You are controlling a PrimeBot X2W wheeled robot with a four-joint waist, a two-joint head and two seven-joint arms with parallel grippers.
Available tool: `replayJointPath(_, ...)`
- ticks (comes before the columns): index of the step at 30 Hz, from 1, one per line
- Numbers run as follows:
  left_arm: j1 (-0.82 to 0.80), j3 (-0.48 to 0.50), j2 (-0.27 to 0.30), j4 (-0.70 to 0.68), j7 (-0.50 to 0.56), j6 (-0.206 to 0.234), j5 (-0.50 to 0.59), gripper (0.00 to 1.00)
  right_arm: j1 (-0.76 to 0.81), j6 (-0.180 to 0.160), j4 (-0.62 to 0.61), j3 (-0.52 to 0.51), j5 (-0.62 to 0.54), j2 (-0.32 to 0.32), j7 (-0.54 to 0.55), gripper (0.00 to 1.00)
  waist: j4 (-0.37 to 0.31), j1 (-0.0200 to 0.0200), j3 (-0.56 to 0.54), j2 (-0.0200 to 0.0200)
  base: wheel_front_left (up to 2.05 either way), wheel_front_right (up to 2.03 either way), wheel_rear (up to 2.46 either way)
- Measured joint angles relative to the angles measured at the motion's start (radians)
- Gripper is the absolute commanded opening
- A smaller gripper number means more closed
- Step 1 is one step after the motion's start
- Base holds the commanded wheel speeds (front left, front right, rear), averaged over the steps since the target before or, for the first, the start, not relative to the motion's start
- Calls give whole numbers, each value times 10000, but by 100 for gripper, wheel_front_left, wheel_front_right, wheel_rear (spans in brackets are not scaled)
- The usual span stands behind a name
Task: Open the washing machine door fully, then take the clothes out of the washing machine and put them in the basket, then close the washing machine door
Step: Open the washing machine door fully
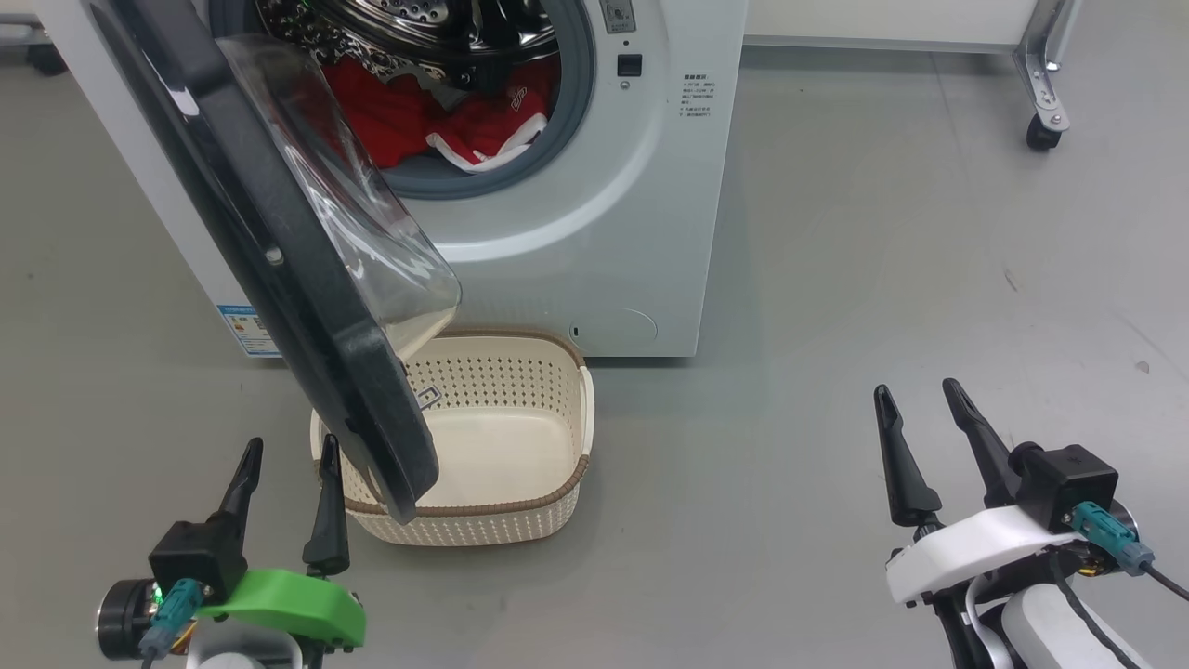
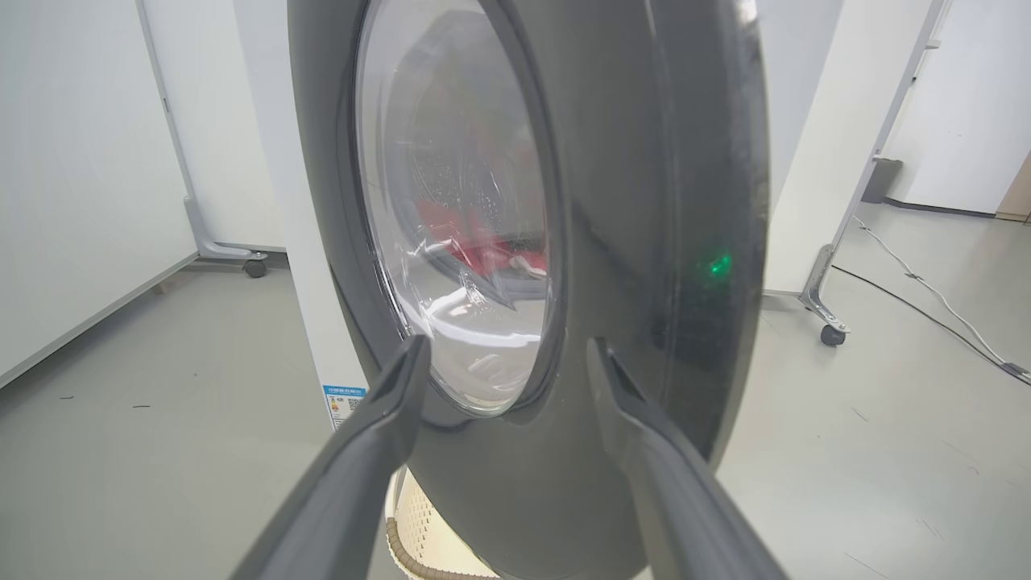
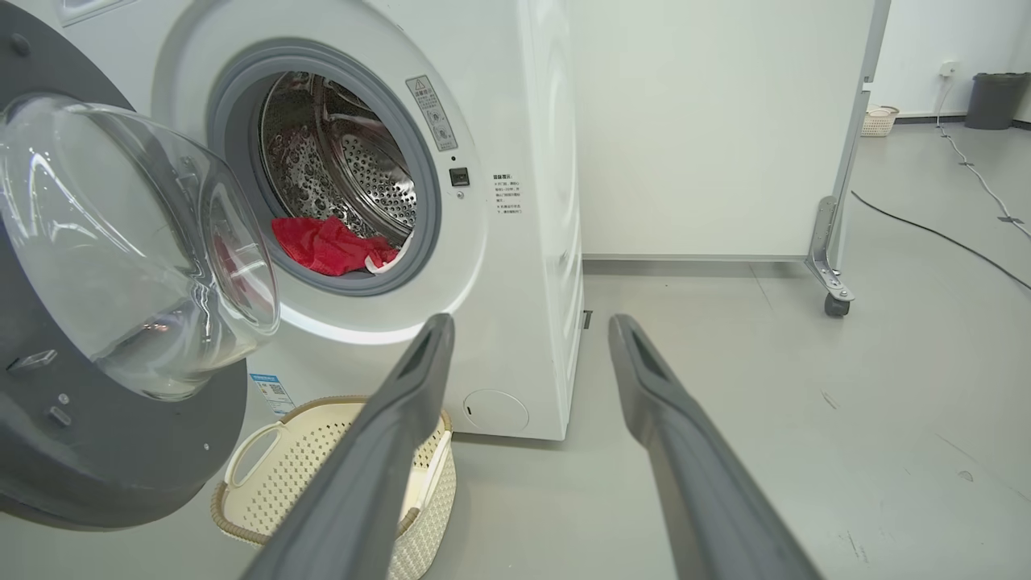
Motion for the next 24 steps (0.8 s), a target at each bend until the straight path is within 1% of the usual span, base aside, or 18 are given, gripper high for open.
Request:
replayJointPath(3,0,0,-2,0,0,-6,2,100,66,10,-2,-67,-61,25,0,100,-2,0,-11,0,0,0,0)
replayJointPath(4,0,2,-2,0,0,-8,2,100,115,77,-2,-82,-65,33,0,100,-2,0,-16,0,0,0,0)
replayJointPath(7,2,4,-2,2,0,-13,15,100,198,98,0,-109,-134,73,0,100,-1,0,-33,0,0,0,0)
replayJointPath(9,7,10,-4,6,0,-82,15,100,207,174,0,-148,-151,100,0,100,-1,0,-45,0,0,0,0)
replayJointPath(14,40,15,-6,40,0,-96,17,100,338,265,19,-230,-236,173,0,100,-1,0,-103,0,0,0,0)
replayJointPath(20,113,15,-8,42,0,-96,44,100,406,270,25,-318,-245,261,0,100,-11,0,-133,0,0,0,0)
replayJointPath(24,152,19,-8,42,0,-98,48,100,413,355,25,-410,-330,290,0,100,-18,0,-134,0,0,0,0)
